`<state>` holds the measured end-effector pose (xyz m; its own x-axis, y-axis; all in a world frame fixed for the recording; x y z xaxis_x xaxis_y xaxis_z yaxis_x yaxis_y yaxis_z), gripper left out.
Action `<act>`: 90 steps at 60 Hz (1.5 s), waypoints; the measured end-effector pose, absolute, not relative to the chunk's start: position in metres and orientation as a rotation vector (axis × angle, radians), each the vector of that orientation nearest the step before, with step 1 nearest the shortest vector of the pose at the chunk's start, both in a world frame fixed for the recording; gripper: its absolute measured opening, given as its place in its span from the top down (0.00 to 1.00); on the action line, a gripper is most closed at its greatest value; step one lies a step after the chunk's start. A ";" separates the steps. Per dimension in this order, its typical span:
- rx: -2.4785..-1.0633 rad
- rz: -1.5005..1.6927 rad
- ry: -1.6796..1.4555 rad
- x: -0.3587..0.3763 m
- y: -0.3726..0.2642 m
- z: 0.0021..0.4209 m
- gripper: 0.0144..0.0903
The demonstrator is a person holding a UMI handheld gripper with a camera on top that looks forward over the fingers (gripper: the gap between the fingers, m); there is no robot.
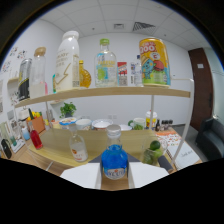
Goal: Make me a cup of Mount Fuji.
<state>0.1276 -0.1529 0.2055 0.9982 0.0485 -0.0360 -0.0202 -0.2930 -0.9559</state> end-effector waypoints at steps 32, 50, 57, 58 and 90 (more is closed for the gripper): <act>-1.949 -0.432 -0.466 0.122 -0.210 0.115 0.72; -1.625 -1.041 -1.199 0.110 -0.199 0.127 0.72; -1.484 -1.233 -1.446 0.108 -0.197 0.123 0.72; -1.447 -1.261 -1.479 0.110 -0.193 0.121 0.72; -1.500 -1.119 -1.389 0.091 -0.206 0.140 0.72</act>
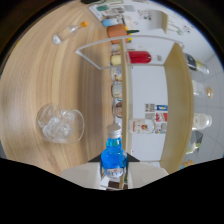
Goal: Make me a cup of Mount Fuji.
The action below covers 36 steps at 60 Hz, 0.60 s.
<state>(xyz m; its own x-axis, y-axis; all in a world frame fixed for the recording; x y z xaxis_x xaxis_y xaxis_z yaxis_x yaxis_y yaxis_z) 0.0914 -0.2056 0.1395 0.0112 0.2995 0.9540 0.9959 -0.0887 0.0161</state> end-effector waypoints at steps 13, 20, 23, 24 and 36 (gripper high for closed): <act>-1.639 -0.489 -0.763 0.092 -0.226 0.224 0.71; -1.669 -0.242 -0.450 0.127 -0.237 0.248 0.71; -1.685 -0.162 -0.336 0.148 -0.240 0.249 0.71; -1.691 -0.137 -0.299 0.153 -0.240 0.248 0.71; -1.842 0.011 -0.003 0.231 -0.233 0.169 0.71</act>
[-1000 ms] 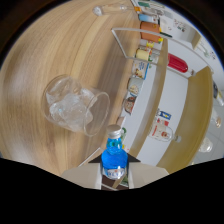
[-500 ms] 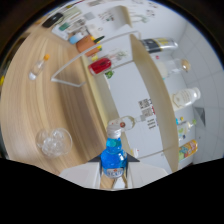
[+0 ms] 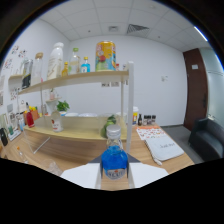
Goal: Make me a cup of Mount Fuji.
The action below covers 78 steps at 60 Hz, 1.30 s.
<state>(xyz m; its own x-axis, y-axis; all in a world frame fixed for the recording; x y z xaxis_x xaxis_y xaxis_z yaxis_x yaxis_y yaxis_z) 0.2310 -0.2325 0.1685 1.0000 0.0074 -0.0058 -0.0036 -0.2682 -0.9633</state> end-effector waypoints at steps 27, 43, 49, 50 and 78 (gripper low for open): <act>-2.127 0.021 0.050 0.276 -0.223 0.030 0.71; -2.217 0.033 0.068 0.276 -0.226 0.011 0.70; -2.217 0.036 0.079 0.277 -0.228 0.010 0.70; -2.218 0.037 0.080 0.277 -0.229 0.010 0.70; -2.165 -0.073 0.163 0.274 -0.259 0.057 0.07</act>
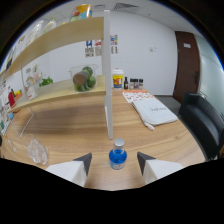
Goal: Make me a cup of Mount Fuji.
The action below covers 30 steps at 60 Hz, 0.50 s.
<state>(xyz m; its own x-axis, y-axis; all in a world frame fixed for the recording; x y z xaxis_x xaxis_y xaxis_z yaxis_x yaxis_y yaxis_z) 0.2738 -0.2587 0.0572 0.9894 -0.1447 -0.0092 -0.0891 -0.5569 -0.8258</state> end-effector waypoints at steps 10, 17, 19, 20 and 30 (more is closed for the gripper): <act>-2.085 -0.073 0.207 0.241 -0.279 0.125 0.07; -2.072 -0.074 0.205 0.205 -0.294 0.154 0.06; -2.067 -0.064 0.199 0.192 -0.298 0.160 0.07; -2.067 -0.061 0.197 0.185 -0.299 0.162 0.07; -2.061 -0.005 0.155 0.112 -0.305 0.173 0.07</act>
<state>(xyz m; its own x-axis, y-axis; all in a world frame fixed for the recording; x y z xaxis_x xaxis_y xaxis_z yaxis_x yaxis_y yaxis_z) 0.1121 -0.3051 0.1725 0.9917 -0.1128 -0.0623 -0.1084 -0.4675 -0.8773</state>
